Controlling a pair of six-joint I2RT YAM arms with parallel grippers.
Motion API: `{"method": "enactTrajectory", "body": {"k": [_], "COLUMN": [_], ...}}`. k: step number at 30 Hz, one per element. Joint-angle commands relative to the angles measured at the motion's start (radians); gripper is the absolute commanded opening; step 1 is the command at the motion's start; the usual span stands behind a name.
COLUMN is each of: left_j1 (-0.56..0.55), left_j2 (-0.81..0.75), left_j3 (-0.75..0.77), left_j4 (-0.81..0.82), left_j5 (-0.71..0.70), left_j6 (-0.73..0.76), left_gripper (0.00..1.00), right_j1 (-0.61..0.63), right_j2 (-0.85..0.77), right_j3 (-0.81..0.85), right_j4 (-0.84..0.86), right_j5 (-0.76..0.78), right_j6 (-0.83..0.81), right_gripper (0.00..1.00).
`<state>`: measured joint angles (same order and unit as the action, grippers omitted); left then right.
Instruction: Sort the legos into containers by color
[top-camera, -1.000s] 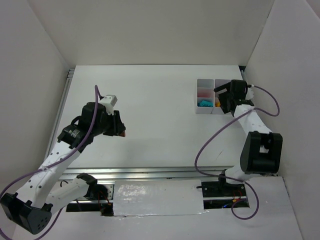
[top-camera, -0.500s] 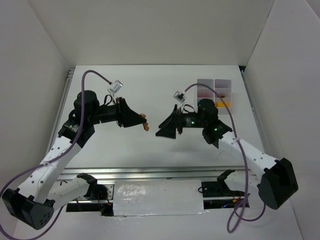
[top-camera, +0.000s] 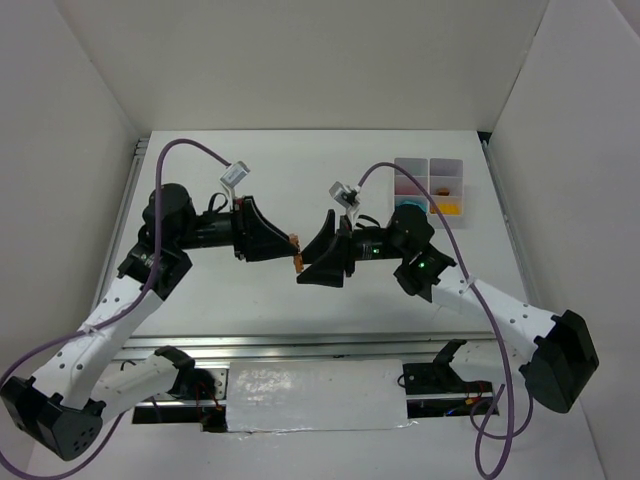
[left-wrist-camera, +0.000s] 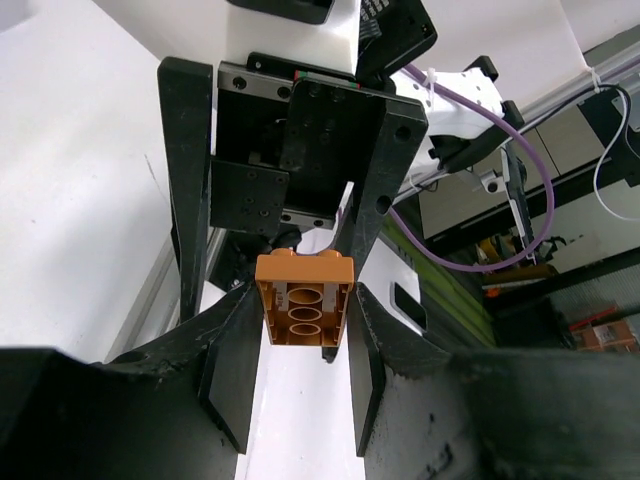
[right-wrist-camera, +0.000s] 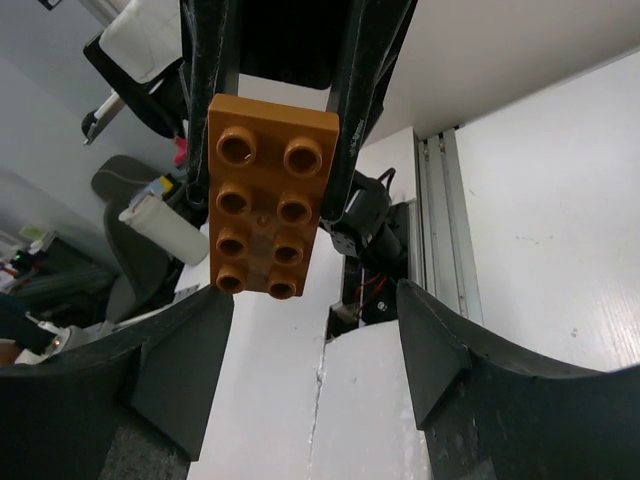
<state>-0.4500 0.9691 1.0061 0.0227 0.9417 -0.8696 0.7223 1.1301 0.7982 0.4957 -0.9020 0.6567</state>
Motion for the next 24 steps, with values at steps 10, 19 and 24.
{"method": "enactTrajectory", "body": {"k": [10,19,24], "left_j1": [-0.019,-0.018,-0.019], "left_j2": [-0.027,-0.020,-0.029], "left_j3": [-0.006,-0.001,-0.012], "left_j4": [-0.001,-0.044,-0.030], "left_j5": [0.028,0.002,0.005], "left_j6": [0.076,0.112,0.096], "left_gripper": [0.00,0.00,0.00], "right_j1": [0.025,0.025,0.025], "right_j2": [0.020,-0.041,-0.035], "right_j3": [0.093,0.062,0.088], "right_j4": [0.127,0.101,0.078], "right_j5": [0.012,0.026,0.049], "right_j6": [0.064,0.038,0.031], "right_gripper": [0.62,0.64,0.44]}}
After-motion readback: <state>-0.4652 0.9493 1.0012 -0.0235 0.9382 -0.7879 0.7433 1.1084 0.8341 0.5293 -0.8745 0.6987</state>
